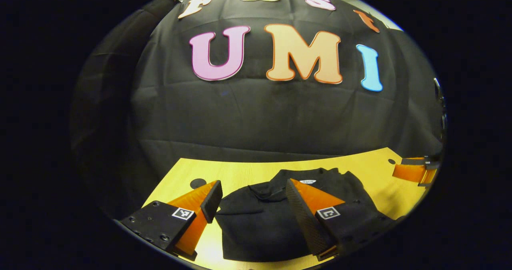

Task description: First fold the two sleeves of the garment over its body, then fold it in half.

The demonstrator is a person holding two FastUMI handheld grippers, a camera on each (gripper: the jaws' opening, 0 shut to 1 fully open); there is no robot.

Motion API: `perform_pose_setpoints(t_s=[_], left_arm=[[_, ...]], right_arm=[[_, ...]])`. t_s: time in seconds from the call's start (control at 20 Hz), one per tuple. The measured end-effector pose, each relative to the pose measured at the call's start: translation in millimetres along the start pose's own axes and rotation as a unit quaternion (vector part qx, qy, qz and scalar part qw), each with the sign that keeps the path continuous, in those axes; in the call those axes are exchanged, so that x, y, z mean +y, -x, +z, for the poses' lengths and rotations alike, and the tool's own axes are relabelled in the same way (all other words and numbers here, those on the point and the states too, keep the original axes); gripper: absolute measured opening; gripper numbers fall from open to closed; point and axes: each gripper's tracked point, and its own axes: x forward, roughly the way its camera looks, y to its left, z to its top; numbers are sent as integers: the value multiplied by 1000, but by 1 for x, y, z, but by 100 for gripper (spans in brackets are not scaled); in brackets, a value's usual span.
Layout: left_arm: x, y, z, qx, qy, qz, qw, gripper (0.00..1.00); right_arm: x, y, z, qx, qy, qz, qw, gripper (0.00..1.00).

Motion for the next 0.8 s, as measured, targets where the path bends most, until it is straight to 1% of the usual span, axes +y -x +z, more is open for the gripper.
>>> perform_pose_setpoints(t_s=[0.1, 0.2, 0.3, 0.5, 0.65, 0.7, 0.75, 0.8], left_arm=[[0, 30, 8, -18, 1, -5, 1000, 95], [1, 62, 20, -52, 6, -11, 999, 95], [4, 94, 25, -79, 10, -14, 997, 93], [14, 151, 28, -98, 23, -8, 995, 93], [17, 188, 18, -93, 32, -1, 995, 93], [19, 197, 14, -91, 36, 6, 995, 93], [21, 206, 8, -86, 41, 15, 995, 93], [22, 211, -1, -74, 46, 22, 996, 93]], right_arm=[[13, 34, 5, -22, 6, -4, 1000, 98], [27, 67, 5, -49, 11, -9, 999, 98], [40, 97, -6, -64, 13, -14, 998, 98], [61, 144, -28, -87, 17, -17, 996, 97], [72, 171, -55, -78, 7, -16, 997, 98], [73, 177, -67, -68, 2, -16, 998, 94], [73, 181, -80, -53, -3, -17, 998, 97], [71, 184, -94, -30, -11, -19, 999, 97]])
